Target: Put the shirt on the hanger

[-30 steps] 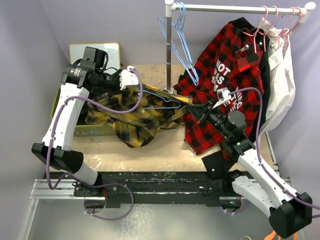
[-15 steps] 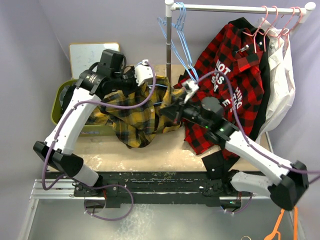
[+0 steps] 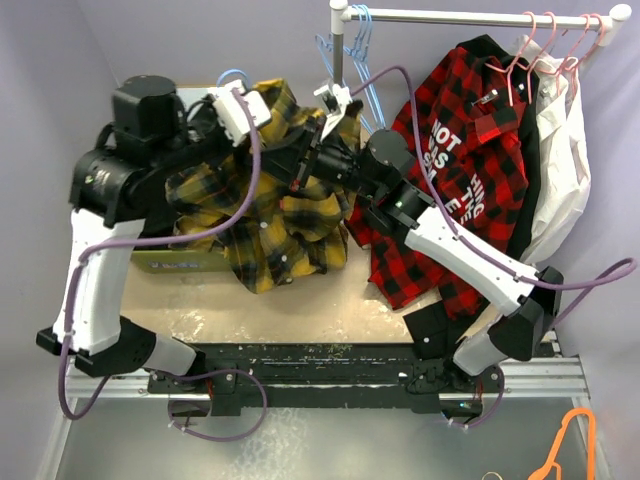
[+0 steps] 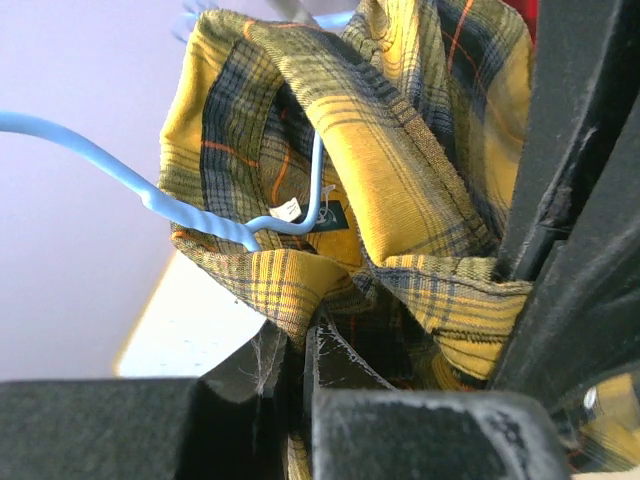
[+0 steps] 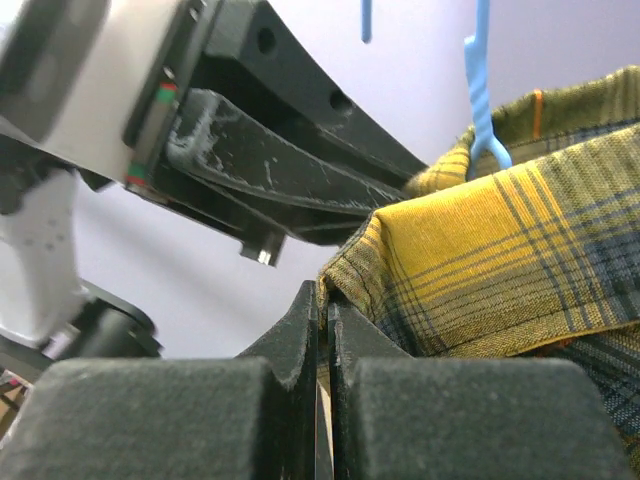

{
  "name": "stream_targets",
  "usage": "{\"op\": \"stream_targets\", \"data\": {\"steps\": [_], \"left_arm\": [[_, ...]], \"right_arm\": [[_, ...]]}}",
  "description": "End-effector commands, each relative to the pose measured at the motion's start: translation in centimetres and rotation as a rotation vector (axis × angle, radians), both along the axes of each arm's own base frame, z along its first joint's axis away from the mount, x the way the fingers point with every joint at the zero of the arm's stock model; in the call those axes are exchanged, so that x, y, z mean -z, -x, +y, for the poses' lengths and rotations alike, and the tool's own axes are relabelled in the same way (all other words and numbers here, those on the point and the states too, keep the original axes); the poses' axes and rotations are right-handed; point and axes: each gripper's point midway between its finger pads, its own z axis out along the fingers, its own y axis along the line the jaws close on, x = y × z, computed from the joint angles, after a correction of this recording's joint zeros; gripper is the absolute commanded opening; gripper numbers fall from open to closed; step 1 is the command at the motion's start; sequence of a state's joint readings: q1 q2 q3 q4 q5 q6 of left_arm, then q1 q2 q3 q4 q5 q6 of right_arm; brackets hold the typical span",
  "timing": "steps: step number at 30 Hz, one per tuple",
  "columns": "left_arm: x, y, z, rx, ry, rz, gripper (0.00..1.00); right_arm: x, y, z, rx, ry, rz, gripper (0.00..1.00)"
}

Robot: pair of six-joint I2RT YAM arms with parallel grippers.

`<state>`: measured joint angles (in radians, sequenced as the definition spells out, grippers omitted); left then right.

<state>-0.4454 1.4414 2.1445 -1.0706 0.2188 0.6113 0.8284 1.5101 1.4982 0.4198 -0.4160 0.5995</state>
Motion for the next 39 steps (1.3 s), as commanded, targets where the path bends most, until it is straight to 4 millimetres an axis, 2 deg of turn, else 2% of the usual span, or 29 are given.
{"op": "stream_targets", "data": {"steps": [1,5,10,13,15,17,18,21,22,25,29,30,32,33,34,35,37,39], "left_arm": [[-7.6,2.5,2.8,-0.062,0.047,-0.221,0.00],[-11.5,4.8,4.9,-0.099,0.040,-0.348,0.00],[-15.1,6.5,7.2,-0.151,0.013,-0.489,0.00],[-15.9,6.8,7.8,-0.171,-0.005,-0.528,0.00],[-14.7,6.7,7.0,-0.131,-0.006,-0.487,0.00],[-11.8,6.5,5.7,-0.063,-0.023,-0.395,0.00],[-10.2,6.4,5.0,-0.029,-0.031,-0.344,0.00],[-6.4,6.2,4.0,0.029,-0.050,-0.226,0.00],[-5.4,6.2,3.8,0.047,-0.051,-0.197,0.00],[-3.3,5.9,3.5,0.067,-0.049,-0.140,0.00],[-1.6,5.5,3.6,0.062,-0.069,-0.106,0.00],[-1.4,5.6,3.6,0.070,-0.074,-0.104,0.00],[-0.9,6.0,3.3,0.105,-0.086,-0.097,0.00],[-0.4,6.3,3.0,0.132,-0.095,-0.088,0.00],[0.2,6.6,2.8,0.160,-0.111,-0.079,0.00],[1.0,6.9,2.7,0.189,-0.131,-0.067,0.00],[2.7,7.0,2.5,0.224,-0.162,-0.041,0.00],[4.6,7.4,2.0,0.281,-0.191,-0.009,0.00]], "right_arm": [[-9.0,5.4,0.3,-0.146,-0.158,-0.148,0.00],[-12.6,6.2,-0.5,-0.141,-0.225,-0.178,0.00],[-14.9,7.0,0.0,-0.181,-0.258,-0.165,0.00],[-16.0,7.7,0.7,-0.199,-0.259,-0.162,0.00],[-15.6,7.4,1.3,-0.188,-0.246,-0.162,0.00],[-13.8,7.3,1.8,-0.206,-0.224,-0.128,0.00],[-12.2,7.3,2.2,-0.223,-0.205,-0.118,0.00],[-6.8,6.8,2.6,-0.216,-0.144,-0.057,0.00],[-3.9,6.7,2.7,-0.216,-0.109,-0.019,0.00],[0.2,7.5,1.6,-0.214,-0.078,0.013,0.00],[4.2,8.0,-0.8,-0.147,-0.061,0.041,0.00],[5.0,8.0,-1.3,-0.125,-0.050,0.037,0.06],[5.5,8.3,-2.5,-0.089,-0.031,0.014,0.42],[5.9,8.2,-2.9,-0.071,-0.006,-0.012,0.80],[5.4,8.3,-4.0,-0.035,0.003,-0.064,0.97],[4.4,8.9,-6.1,0.018,-0.005,-0.150,1.00],[3.4,8.4,-10.1,0.187,-0.010,-0.265,1.00],[3.9,7.9,-12.9,0.300,0.077,-0.357,1.00]]}}
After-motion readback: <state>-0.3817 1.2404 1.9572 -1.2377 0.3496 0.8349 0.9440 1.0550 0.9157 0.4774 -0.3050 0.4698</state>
